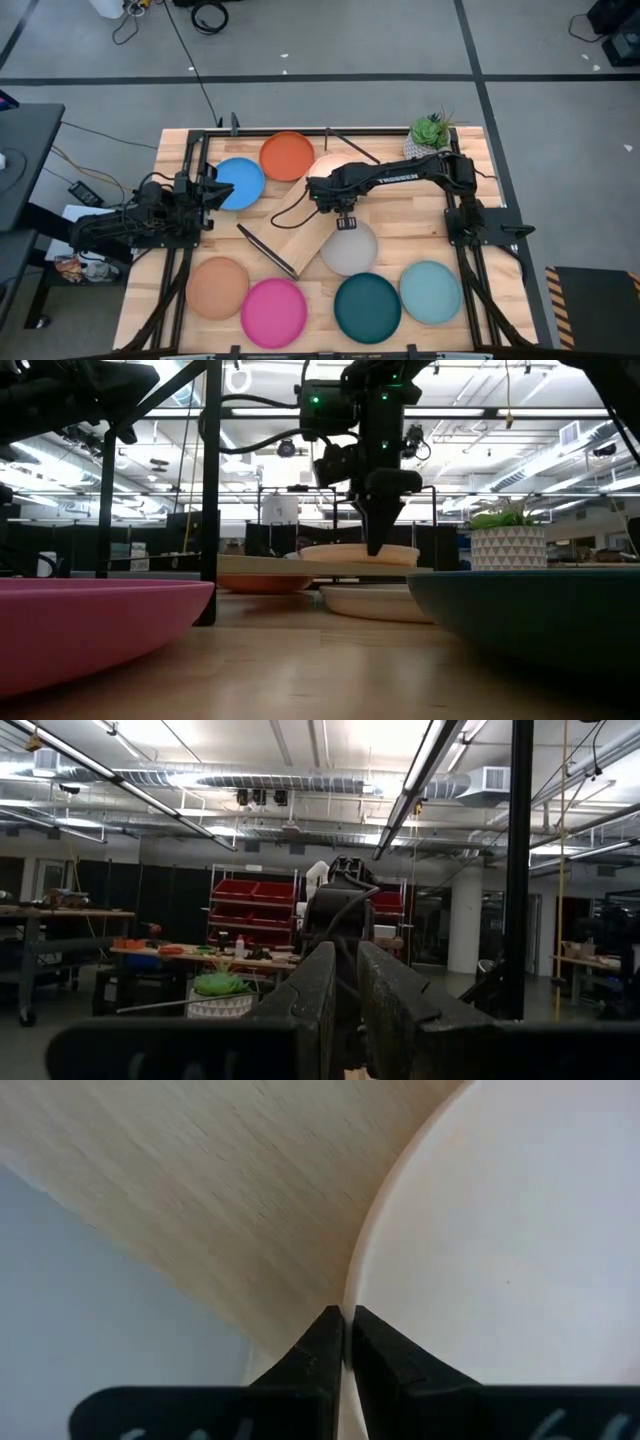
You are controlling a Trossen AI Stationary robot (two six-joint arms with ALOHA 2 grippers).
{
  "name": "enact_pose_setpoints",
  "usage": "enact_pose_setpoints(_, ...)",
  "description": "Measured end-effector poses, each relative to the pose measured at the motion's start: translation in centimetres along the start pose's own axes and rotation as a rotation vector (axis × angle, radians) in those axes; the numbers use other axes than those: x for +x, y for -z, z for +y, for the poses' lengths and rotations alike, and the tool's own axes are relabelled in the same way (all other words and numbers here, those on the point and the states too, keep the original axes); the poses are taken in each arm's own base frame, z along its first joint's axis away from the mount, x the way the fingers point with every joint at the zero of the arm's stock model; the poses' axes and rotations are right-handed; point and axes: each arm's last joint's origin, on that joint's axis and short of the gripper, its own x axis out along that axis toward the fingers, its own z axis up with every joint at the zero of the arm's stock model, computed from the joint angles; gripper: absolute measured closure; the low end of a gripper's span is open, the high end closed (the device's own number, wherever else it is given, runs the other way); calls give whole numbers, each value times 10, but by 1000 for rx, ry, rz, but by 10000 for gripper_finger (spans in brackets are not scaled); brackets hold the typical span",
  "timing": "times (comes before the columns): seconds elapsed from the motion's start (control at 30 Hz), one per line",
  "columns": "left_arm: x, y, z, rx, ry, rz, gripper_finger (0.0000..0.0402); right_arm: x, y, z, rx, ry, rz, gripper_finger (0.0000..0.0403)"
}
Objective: Place and stack plates onto a shelf
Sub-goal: Put the beige plate on the shelf, then stack the gray plate on top of the beige plate on the shelf
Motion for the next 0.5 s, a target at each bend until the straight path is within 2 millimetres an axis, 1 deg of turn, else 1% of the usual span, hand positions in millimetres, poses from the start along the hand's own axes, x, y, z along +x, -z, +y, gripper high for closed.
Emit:
enact_pose_setpoints(0.1, 0, 0, 0, 0, 0, 0, 347, -1, 0, 1, 10, 0, -2, 356)
enact_pose_setpoints(0.27, 0, 0, 0, 0, 0, 0, 347, -2, 0, 1, 43, -1, 2, 321)
enact_pose_setpoints(0.4, 0, 0, 0, 0, 0, 0, 347, -17, -4, 9, 74, 0, -7, 297)
enact_pose_setpoints(0.5, 0, 0, 0, 0, 0, 0, 347, -29, -9, 26, 76, -5, -36, 286)
